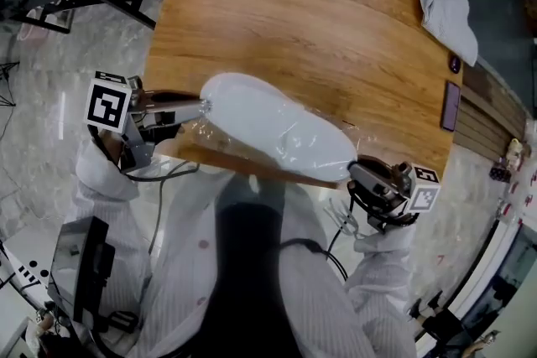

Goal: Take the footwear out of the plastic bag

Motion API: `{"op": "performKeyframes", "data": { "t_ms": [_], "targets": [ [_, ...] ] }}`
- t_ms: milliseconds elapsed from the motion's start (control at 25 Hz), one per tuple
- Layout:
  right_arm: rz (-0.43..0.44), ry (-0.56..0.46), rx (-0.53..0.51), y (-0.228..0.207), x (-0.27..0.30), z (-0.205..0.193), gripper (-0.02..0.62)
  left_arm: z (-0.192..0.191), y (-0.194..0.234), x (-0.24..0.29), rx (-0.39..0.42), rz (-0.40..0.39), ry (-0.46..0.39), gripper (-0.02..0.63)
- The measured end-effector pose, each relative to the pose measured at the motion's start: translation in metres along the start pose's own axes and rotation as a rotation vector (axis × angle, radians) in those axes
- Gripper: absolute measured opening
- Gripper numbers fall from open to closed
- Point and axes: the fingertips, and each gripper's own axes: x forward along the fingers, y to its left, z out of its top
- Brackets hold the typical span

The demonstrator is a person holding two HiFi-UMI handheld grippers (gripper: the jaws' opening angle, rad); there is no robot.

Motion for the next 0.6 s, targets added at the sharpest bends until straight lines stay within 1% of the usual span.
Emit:
{"op": "performKeyframes", "data": {
  "t_ms": [160,200,360,600],
  "targets": [
    [0.001,-0.036,-0.035,0.01,-0.004,0.009,0.039,0.01,-0.011,-0.015,0.035,-0.004,-0.046,0.031],
    [-0.004,-0.043,-0.041,0.011,-0.006,0.011,0.014,0.013,-0.013,-0.019,0.041,-0.003,-0.056,0.031],
    [-0.024,-0.061,-0.043,0.011,-0.016,0.015,0.014,0.021,-0.017,-0.033,0.055,0.018,-0.091,0.031],
    [-0.028,-0.072,-0.051,0.016,-0.026,0.015,0.012,0.029,-0.021,-0.06,0.082,0.059,-0.154,0.032]
  ]
}}
